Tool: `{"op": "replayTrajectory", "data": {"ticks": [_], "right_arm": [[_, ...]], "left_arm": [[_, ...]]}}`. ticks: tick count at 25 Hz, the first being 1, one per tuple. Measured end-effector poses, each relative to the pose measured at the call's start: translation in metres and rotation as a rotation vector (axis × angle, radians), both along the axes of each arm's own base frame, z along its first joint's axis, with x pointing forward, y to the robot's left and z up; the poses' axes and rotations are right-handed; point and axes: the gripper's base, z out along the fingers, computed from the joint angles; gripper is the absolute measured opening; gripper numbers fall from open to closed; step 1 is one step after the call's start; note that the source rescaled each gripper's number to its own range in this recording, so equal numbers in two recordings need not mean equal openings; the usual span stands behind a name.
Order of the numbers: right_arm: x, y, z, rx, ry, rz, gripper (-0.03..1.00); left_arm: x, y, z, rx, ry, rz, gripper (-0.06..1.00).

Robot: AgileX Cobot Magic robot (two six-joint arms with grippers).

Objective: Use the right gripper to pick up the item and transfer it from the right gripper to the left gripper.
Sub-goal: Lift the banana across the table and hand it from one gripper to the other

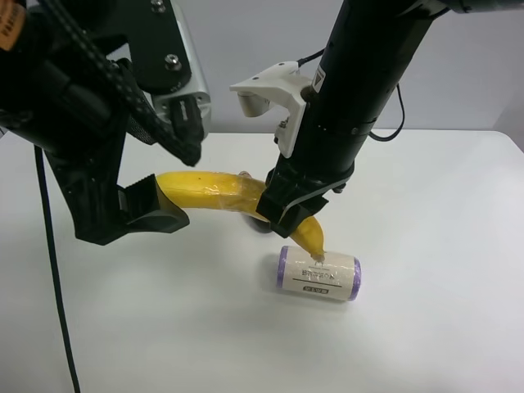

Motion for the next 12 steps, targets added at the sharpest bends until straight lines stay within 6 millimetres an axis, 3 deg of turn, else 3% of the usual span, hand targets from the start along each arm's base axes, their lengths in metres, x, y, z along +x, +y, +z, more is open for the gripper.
{"op": "replayTrajectory", "data": {"ticks": [9, 12], "right_arm": [[0.000, 0.000, 0.000, 0.005, 0.005, -0.002, 0.00], [0.000, 0.000, 0.000, 0.005, 0.005, -0.002, 0.00]], "left_arm": [[0.012, -0.015, -0.021, 0.043, 0.034, -0.002, 0.82], [0.015, -0.019, -0.029, 0.065, 0.052, -0.002, 0.71]]}}
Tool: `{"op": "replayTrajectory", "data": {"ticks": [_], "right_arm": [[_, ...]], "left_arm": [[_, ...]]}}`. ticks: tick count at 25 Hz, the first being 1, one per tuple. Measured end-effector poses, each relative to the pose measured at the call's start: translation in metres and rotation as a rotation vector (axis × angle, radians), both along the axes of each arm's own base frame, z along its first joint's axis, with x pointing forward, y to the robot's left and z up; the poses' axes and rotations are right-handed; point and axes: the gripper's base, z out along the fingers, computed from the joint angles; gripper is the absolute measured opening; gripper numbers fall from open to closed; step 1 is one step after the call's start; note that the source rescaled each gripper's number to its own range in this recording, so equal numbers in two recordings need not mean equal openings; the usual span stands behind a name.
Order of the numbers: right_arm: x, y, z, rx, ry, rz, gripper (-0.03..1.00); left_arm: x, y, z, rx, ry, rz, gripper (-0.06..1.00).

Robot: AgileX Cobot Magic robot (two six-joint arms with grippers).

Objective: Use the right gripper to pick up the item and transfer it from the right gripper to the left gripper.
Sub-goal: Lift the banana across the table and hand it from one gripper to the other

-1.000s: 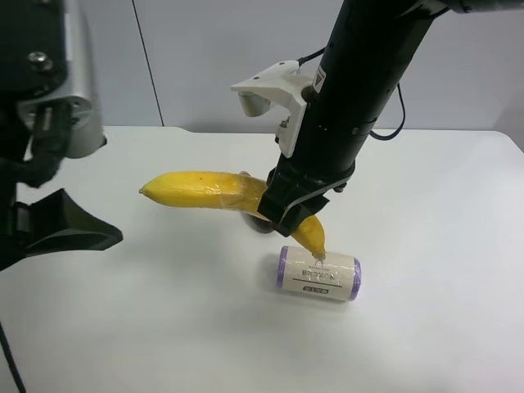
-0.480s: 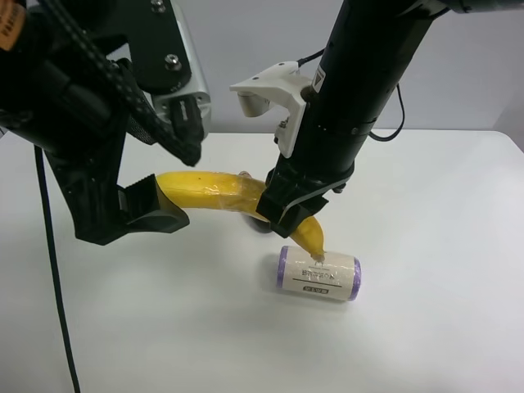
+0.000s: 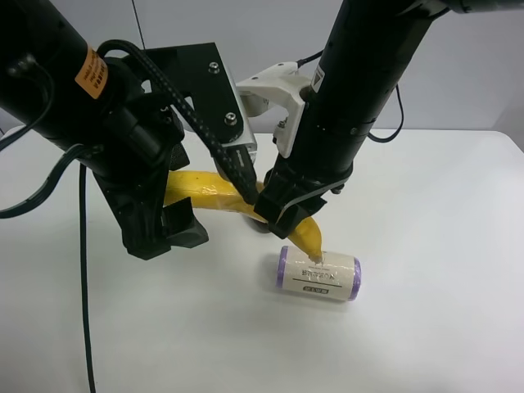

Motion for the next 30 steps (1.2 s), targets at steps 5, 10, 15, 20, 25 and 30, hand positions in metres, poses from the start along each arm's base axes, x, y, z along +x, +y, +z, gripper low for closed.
{"op": "replayTrajectory", "data": {"ticks": [5, 10, 15, 20, 25, 30], "right_arm": [[0.000, 0.000, 0.000, 0.001, 0.001, 0.000, 0.00], [-0.002, 0.001, 0.000, 0.004, 0.020, 0.010, 0.00], [-0.002, 0.002, -0.001, 0.012, 0.021, 0.018, 0.01], [-0.002, 0.004, 0.000, 0.035, 0.005, 0.055, 0.82], [-0.004, 0.002, 0.002, 0.026, 0.018, 0.063, 0.98], [-0.017, -0.011, 0.026, 0.035, -0.005, 0.074, 1.00]], "left_arm": [[0.001, -0.001, -0.003, 0.009, 0.004, -0.003, 0.37], [0.001, 0.000, -0.003, 0.032, 0.000, -0.011, 0.03], [0.001, 0.001, -0.002, 0.044, -0.002, -0.015, 0.03], [0.001, 0.001, -0.003, 0.054, -0.001, -0.020, 0.03], [0.001, 0.001, -0.003, 0.056, -0.002, -0.022, 0.03], [0.001, 0.001, -0.003, 0.056, -0.003, -0.022, 0.03]]}}
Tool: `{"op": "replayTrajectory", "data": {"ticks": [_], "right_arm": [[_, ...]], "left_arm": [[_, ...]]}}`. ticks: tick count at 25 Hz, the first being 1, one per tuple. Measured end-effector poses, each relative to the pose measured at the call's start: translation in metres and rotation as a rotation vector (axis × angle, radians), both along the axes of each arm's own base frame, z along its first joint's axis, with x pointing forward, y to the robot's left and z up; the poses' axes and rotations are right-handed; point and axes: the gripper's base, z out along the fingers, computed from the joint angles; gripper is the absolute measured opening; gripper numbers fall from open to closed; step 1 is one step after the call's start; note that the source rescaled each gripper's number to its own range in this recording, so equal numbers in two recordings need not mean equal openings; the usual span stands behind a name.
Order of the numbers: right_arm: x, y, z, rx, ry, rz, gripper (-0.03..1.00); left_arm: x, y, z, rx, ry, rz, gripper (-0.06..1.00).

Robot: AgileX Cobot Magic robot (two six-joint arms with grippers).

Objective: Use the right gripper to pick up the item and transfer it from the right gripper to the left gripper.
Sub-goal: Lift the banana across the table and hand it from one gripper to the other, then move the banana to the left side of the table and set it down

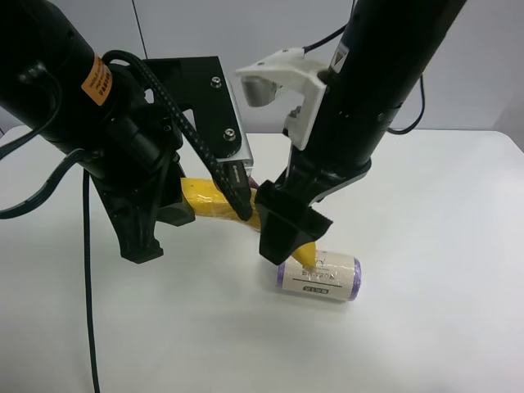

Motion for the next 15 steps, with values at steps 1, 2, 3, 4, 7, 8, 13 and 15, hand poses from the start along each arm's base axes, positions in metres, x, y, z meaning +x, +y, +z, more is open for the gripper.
{"op": "replayTrajectory", "data": {"ticks": [1, 2, 3, 4, 7, 8, 13, 15], "right_arm": [[-0.003, -0.004, 0.007, 0.010, -0.020, -0.014, 1.00], [-0.005, -0.007, 0.013, 0.014, -0.040, -0.027, 1.00], [-0.008, -0.012, 0.021, 0.022, -0.063, -0.045, 1.00], [-0.011, -0.016, 0.028, 0.028, -0.088, -0.057, 1.00], [-0.022, -0.031, 0.043, 0.035, -0.161, -0.071, 1.00], [-0.027, -0.037, 0.043, 0.028, -0.169, -0.077, 1.00], [-0.057, -0.067, 0.012, -0.051, -0.107, -0.086, 1.00], [-0.072, -0.080, 0.000, -0.076, -0.084, -0.088, 1.00]], "left_arm": [[0.000, 0.000, 0.000, 0.000, 0.000, 0.000, 0.03], [0.000, 0.000, 0.000, 0.000, 0.000, 0.000, 0.03], [0.000, 0.000, 0.000, 0.000, 0.000, 0.000, 0.03], [0.000, 0.000, 0.000, 0.000, 0.000, 0.000, 0.03], [0.000, 0.000, 0.000, 0.000, 0.000, 0.000, 0.03], [0.000, 0.000, 0.000, 0.000, 0.000, 0.000, 0.03], [0.000, 0.000, 0.000, 0.003, -0.003, -0.001, 0.03], [0.000, 0.000, 0.000, 0.003, -0.003, -0.001, 0.03]]}}
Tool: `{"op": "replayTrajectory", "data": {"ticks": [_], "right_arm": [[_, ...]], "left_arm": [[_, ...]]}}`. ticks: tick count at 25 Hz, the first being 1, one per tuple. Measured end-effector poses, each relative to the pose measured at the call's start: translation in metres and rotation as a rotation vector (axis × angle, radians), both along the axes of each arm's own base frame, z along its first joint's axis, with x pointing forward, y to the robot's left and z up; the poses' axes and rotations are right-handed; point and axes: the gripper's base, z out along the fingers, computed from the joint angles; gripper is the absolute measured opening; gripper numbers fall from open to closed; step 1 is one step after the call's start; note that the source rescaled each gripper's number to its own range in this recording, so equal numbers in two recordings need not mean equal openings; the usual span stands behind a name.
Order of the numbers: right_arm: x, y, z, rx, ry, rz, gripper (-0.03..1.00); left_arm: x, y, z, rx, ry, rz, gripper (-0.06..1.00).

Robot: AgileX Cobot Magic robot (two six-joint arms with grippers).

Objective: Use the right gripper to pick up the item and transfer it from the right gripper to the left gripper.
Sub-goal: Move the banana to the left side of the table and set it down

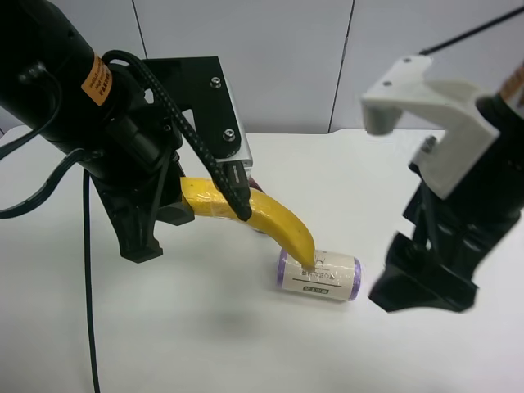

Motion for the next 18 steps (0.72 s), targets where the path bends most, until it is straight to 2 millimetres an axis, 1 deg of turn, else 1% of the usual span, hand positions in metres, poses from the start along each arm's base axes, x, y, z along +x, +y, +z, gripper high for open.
{"op": "replayTrajectory", "data": {"ticks": [3, 12, 18], "right_arm": [[-0.019, -0.017, -0.008, -0.001, 0.009, -0.023, 1.00], [-0.068, -0.061, -0.010, 0.115, -0.095, -0.073, 1.00], [-0.094, -0.085, -0.013, 0.322, -0.263, -0.151, 1.00]], "left_arm": [[0.000, 0.000, 0.000, 0.000, 0.000, 0.000, 0.03], [0.000, 0.000, 0.000, 0.001, -0.001, 0.000, 0.03], [0.000, 0.000, 0.000, -0.001, -0.002, 0.000, 0.03]]}}
